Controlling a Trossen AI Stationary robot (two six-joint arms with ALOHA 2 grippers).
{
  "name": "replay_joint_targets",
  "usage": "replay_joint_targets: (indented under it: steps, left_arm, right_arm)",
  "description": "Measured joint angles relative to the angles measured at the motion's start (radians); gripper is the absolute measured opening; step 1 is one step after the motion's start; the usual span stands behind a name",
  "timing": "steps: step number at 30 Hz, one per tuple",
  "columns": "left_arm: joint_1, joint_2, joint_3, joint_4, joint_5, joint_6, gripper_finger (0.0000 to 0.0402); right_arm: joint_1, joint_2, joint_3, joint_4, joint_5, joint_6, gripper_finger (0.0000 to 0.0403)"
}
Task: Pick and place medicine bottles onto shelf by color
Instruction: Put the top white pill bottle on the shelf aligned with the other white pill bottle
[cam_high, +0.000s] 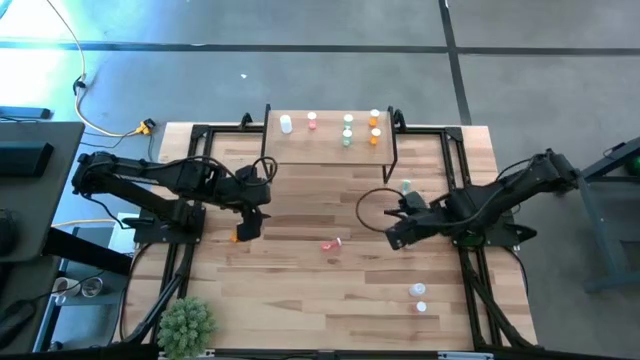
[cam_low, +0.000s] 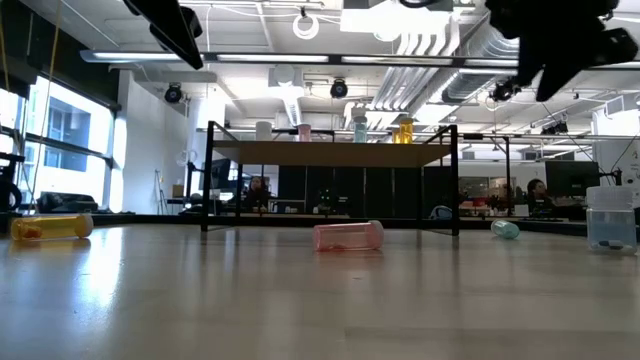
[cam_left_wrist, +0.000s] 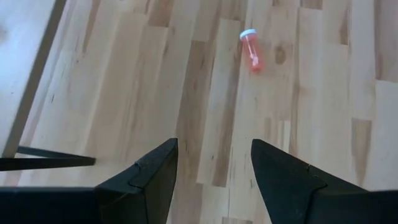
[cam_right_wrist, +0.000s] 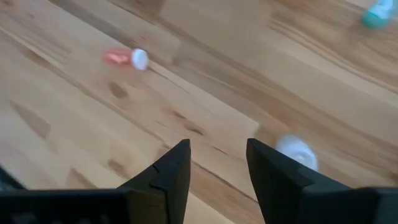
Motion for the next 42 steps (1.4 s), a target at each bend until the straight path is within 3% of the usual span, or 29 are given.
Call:
replay_joint_targets:
  steps: [12,20,27,35,42]
  left_arm:
    - [-0.006,0.000,0.000,0.000,-0.002,-0.007,0.0195]
    - [-0.006,0.000,0.000,0.001,-0.002,-0.024,0.0195]
    - [-0.006,0.000,0.000,0.001,-0.002,-0.027,0.0195]
    - [-0.006,0.000,0.000,0.051,-0.007,-0.027,0.0195]
    - [-0.006,0.000,0.000,0.105,-0.010,-0.024,0.0195]
  right_arm:
    - [0.066,0.000,0.000,-0.134,0.006,-0.005,0.0151]
    - [0.078,0.000,0.000,-0.266,0.002,-0.059,0.0192]
    - [0.178,-0.005,-0.014,-0.351,0.020,-0.033,0.0215]
    - [0.332,-0.079,-0.201,-0.189,0.003,0.115,0.0216]
    - [0.420,-0.107,-0.348,0.036,0.043,0.131,0.0216]
